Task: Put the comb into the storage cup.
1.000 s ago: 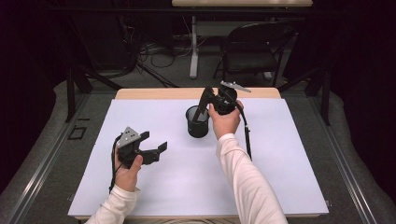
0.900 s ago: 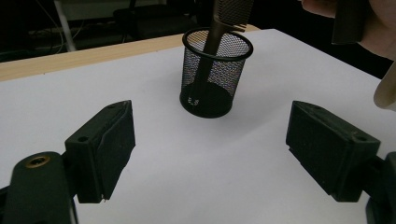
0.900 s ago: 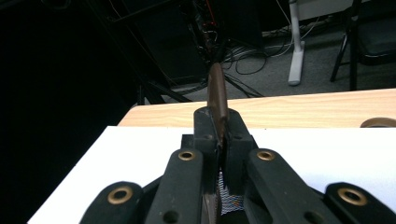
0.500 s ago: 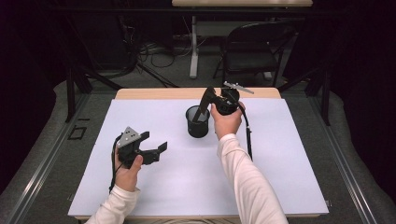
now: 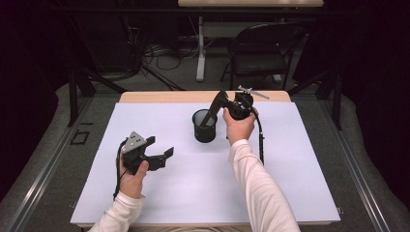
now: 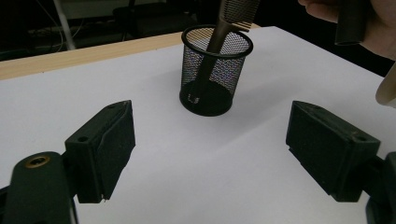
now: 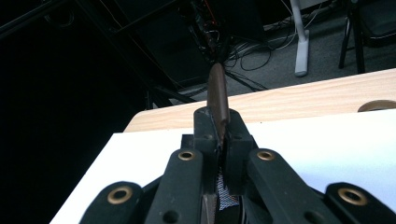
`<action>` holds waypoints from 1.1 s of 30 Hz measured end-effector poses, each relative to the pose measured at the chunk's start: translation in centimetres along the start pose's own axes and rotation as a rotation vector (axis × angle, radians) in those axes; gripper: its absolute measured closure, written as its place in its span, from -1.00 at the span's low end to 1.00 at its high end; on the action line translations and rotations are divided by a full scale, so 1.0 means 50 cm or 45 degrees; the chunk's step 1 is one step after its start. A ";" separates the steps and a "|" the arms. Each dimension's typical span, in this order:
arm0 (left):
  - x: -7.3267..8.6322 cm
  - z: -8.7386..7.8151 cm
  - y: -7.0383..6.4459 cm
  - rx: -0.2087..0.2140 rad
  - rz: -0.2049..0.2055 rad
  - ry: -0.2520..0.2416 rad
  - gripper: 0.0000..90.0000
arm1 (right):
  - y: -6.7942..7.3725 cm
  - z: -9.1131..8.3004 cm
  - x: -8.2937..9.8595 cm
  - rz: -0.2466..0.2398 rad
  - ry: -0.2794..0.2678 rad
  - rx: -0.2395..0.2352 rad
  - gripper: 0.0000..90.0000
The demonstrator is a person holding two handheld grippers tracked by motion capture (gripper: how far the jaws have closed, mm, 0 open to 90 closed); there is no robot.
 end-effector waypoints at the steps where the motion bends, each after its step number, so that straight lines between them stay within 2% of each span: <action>1: 0.000 0.000 0.000 0.003 0.002 -0.001 -0.65 | -0.001 0.000 0.000 0.003 0.000 -0.003 0.93; 23: 0.000 0.001 -0.001 0.002 0.010 0.001 -0.65 | -0.043 -0.007 0.005 0.079 0.001 -0.018 0.93; 33: 0.001 0.002 -0.001 0.001 0.014 0.004 -0.65 | -0.049 -0.010 0.005 0.076 0.014 -0.019 0.92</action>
Point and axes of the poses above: each handheld gripper's, and its own axes: z roughly forward along the jaws, x roughly out of its underside, y roughly to its left, the point moved 5 cm from there along z, roughly forward along the jaws, and after that the axes turned 2 degrees about x, right-handed, at the moved point
